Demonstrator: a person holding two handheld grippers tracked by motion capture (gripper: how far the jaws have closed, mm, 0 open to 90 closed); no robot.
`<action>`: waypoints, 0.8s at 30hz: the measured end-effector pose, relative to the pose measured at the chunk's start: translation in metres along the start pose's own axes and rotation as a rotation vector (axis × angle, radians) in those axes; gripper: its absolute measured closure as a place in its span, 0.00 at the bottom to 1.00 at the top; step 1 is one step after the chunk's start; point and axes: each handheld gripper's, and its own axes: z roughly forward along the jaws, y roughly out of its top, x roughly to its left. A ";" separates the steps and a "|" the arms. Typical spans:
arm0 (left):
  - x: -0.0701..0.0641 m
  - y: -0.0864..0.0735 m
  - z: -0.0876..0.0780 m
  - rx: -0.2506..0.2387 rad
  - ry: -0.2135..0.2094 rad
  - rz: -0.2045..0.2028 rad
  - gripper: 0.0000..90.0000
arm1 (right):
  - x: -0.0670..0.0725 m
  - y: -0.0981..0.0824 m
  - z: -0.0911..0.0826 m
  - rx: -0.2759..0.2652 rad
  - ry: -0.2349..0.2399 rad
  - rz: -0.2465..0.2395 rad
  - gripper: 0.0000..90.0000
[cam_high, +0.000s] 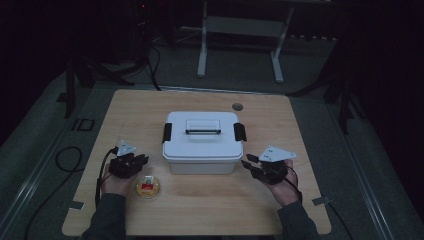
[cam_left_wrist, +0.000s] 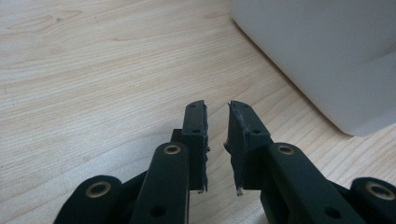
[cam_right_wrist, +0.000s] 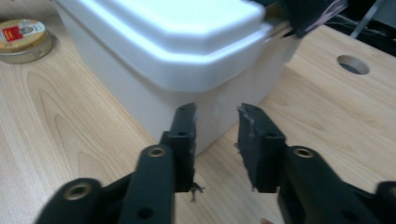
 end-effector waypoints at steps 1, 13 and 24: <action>0.001 -0.001 0.000 0.003 0.001 0.000 0.85 | -0.003 0.002 -0.002 -0.003 0.000 -0.003 0.69; -0.003 -0.002 0.008 0.042 -0.004 0.027 0.81 | -0.028 0.035 -0.023 0.005 0.032 -0.054 0.58; -0.005 -0.003 0.014 0.088 0.015 0.045 0.74 | -0.032 0.067 -0.024 -0.003 0.092 -0.105 0.54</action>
